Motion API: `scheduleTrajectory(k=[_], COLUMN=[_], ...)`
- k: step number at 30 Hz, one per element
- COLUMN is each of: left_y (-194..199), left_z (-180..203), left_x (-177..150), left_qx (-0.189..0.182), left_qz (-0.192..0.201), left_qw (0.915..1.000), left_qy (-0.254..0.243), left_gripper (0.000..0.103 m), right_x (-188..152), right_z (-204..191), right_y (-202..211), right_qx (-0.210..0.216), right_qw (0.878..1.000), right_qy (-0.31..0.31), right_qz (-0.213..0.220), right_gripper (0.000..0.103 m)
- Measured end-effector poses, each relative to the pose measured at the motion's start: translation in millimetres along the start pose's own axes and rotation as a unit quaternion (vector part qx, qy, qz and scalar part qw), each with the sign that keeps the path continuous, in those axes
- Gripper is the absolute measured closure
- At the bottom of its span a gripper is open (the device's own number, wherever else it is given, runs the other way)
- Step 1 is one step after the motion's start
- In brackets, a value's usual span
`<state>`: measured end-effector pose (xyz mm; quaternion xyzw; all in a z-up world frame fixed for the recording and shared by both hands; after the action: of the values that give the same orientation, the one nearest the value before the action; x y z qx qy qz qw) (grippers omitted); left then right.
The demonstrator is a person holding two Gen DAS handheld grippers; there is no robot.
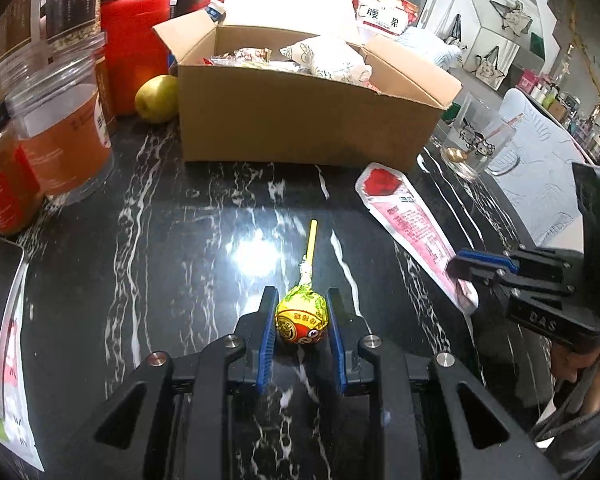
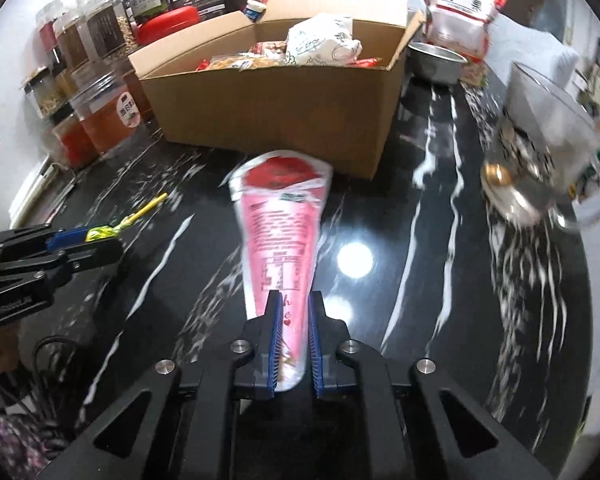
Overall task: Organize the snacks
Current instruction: 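Grasp the pink rose-print pouch with the right gripper while the left holds the lollipop, then carry the lollipop and pink pouch over the cardboard box with both grippers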
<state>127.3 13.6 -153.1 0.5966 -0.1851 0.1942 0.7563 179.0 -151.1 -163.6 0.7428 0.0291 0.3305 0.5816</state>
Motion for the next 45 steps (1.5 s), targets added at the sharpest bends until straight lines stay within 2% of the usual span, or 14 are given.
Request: scheduleTrajectory(k=[9, 11, 12, 13, 14, 15, 18, 22, 24, 30, 33, 37, 41, 45], left_y=[8.7, 10.3, 11.0, 11.3, 11.5, 11.6, 12.8, 16.5, 17.8, 16.2, 14.5, 12.6, 12.8, 14.5], left_z=[-6.9, -8.7, -9.6, -10.4, -11.0, -11.5, -13.5, -17.5, -20.7, -27.3, -30.3, -34.2, -35.9, -35.5], left_x=[-9.9, -10.9, -11.2, -11.8, -12.2, -12.2, -12.7, -12.8, -12.5, -12.0, -11.3, -10.6, -12.0, -13.1], left_qx=[-0.004, -0.003, -0.002, -0.002, -0.002, -0.002, -0.002, 0.0, 0.002, 0.006, 0.004, 0.001, 0.003, 0.003], left_qz=[0.002, 0.003, 0.003, 0.004, 0.003, 0.003, 0.005, 0.01, 0.012, 0.011, 0.01, 0.009, 0.01, 0.012], left_qw=[1.0, 1.0, 1.0, 1.0, 1.0, 1.0, 1.0, 0.9999, 0.9998, 0.9998, 0.9998, 0.9996, 0.9995, 0.9996], left_qy=[0.003, 0.004, 0.003, 0.003, 0.004, 0.004, 0.007, 0.011, 0.015, 0.015, 0.019, 0.028, 0.029, 0.027], left_gripper=[0.079, 0.079, 0.079, 0.079, 0.079, 0.079, 0.079, 0.079, 0.079, 0.079, 0.079, 0.079, 0.079, 0.079], right_x=[-30.1, -31.5, -30.3, -28.8, -24.5, -20.6, -6.1, 8.0, 10.3, 8.4, 6.3, 0.8, -2.1, 2.4], right_z=[-22.8, -24.9, -24.6, -24.1, -23.4, -24.8, -28.8, -29.1, -25.8, -28.3, -26.9, -23.9, -22.9, -20.7], right_y=[14.7, 17.3, 17.7, 17.3, 17.6, 18.1, 13.7, -3.8, -12.0, -11.0, -5.6, 1.7, 3.8, 2.8], right_qx=[0.005, -0.009, -0.017, -0.025, -0.031, -0.028, -0.027, -0.037, -0.048, -0.086, -0.09, -0.102, -0.107, -0.107], right_qw=[0.999, 0.999, 0.999, 0.998, 0.998, 0.998, 0.998, 0.998, 0.997, 0.996, 0.995, 0.993, 0.992, 0.991], right_qy=[-0.042, -0.048, -0.05, -0.055, -0.061, -0.061, -0.05, -0.056, -0.064, -0.028, -0.034, -0.047, -0.045, -0.057], right_qz=[-0.013, -0.01, -0.008, -0.006, 0.005, 0.016, 0.03, 0.011, -0.002, 0.015, 0.025, 0.037, 0.043, 0.054], right_gripper=[0.089, 0.084, 0.076, 0.045, 0.022, 0.022, 0.022, 0.022, 0.021, 0.021, 0.032, 0.06, 0.074, 0.08])
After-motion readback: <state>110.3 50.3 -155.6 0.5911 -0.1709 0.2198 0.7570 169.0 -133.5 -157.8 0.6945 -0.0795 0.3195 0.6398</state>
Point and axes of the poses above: each gripper's, at about its wrist camera, not at the fingertips, and y roughly against the way its jaws point, z to its right, x to its top, the point moved 7 cm from there along -y, roughly the way its jaws point, and after that the axes turned 5 degrees about -z, right-handed, at the moved point
